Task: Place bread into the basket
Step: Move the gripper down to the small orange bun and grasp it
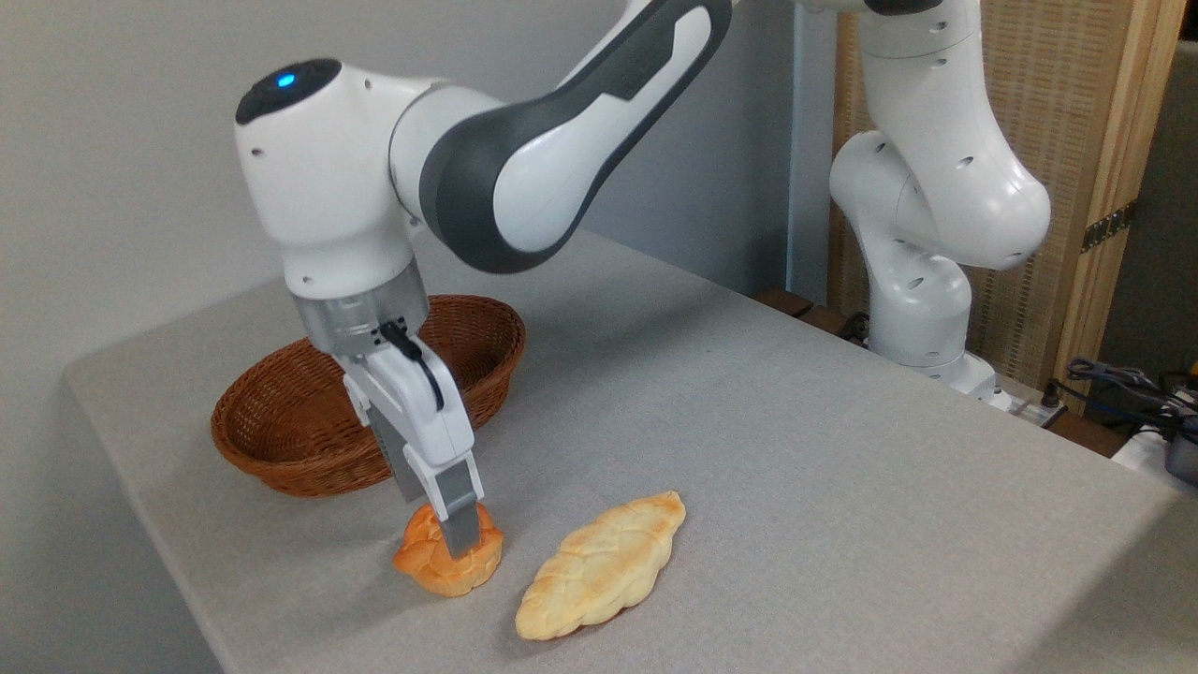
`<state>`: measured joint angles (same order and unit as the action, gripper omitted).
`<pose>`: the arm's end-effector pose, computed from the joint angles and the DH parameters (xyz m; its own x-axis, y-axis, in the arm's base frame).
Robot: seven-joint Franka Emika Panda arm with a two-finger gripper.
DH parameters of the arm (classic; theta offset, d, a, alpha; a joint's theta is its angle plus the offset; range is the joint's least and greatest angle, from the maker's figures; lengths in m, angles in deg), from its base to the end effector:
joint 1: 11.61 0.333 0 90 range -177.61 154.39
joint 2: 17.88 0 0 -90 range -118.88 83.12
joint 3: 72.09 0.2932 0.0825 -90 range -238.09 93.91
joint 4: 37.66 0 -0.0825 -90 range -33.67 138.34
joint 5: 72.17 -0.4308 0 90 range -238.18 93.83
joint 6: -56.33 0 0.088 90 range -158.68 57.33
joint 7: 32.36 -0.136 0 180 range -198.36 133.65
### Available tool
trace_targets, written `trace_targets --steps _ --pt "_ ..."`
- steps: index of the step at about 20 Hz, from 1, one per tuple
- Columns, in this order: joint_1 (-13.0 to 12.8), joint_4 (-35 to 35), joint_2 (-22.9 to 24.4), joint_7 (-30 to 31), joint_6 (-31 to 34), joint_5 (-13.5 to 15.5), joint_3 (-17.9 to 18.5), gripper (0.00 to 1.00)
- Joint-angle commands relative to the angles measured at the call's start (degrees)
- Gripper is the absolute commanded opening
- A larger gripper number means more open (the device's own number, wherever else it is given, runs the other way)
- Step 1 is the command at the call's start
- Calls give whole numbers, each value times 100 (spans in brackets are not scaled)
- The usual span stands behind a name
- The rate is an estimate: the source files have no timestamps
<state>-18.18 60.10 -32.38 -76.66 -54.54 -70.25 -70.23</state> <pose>0.6653 -0.0590 0.3714 0.6645 -0.7473 -0.0013 -0.7469 -0.6641 0.0333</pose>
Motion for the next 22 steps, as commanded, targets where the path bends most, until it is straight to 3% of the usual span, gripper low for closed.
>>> trace_targets --steps 1,8,11,12,22 --pt "-20 15 -70 -184 -76 -78 51 100" --pt "-29 15 -229 -263 -76 -86 43 99" --pt "-29 15 -229 -395 -67 -86 43 42" --pt "-29 15 -237 -395 -67 -86 43 37" --pt "-38 -11 -238 -369 -67 -69 42 37"
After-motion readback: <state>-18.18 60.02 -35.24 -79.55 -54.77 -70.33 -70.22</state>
